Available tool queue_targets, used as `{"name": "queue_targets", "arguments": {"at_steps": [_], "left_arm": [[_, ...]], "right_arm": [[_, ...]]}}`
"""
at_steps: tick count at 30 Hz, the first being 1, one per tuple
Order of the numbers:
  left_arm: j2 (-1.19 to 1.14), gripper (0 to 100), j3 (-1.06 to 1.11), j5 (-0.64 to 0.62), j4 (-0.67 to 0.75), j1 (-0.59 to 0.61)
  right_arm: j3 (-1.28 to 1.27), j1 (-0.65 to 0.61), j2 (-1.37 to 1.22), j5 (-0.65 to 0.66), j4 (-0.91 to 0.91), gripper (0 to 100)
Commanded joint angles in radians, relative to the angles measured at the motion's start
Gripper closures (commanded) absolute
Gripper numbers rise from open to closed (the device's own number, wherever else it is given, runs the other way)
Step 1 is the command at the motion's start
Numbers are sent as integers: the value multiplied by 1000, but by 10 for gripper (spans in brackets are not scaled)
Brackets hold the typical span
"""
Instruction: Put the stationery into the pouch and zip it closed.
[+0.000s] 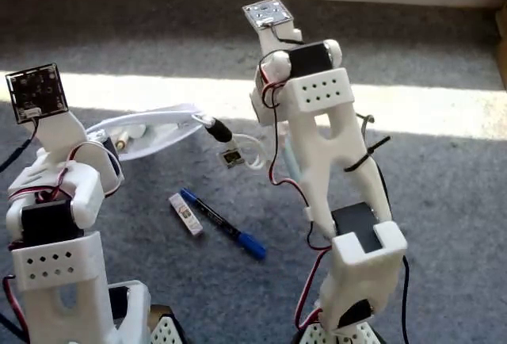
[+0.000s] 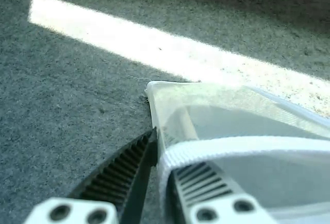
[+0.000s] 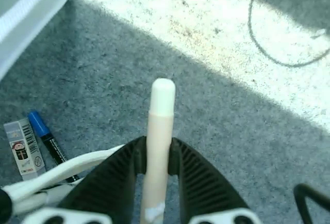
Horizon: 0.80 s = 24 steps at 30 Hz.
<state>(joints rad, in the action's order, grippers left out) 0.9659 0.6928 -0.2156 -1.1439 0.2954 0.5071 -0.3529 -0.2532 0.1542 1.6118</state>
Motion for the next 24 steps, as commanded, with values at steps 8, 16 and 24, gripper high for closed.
{"name": "queue_targets", "arguments": {"at_steps": [8, 16, 24], "left_arm": [[25, 992, -13, -6, 25, -18], [30, 992, 12, -6, 51, -18], [28, 992, 18, -6, 63, -18]], "right_arm": [[-394, -7, 374, -5, -280, 993], [-601, -8, 610, -5, -433, 993], [-840, -124, 862, 63, -593, 993]]}}
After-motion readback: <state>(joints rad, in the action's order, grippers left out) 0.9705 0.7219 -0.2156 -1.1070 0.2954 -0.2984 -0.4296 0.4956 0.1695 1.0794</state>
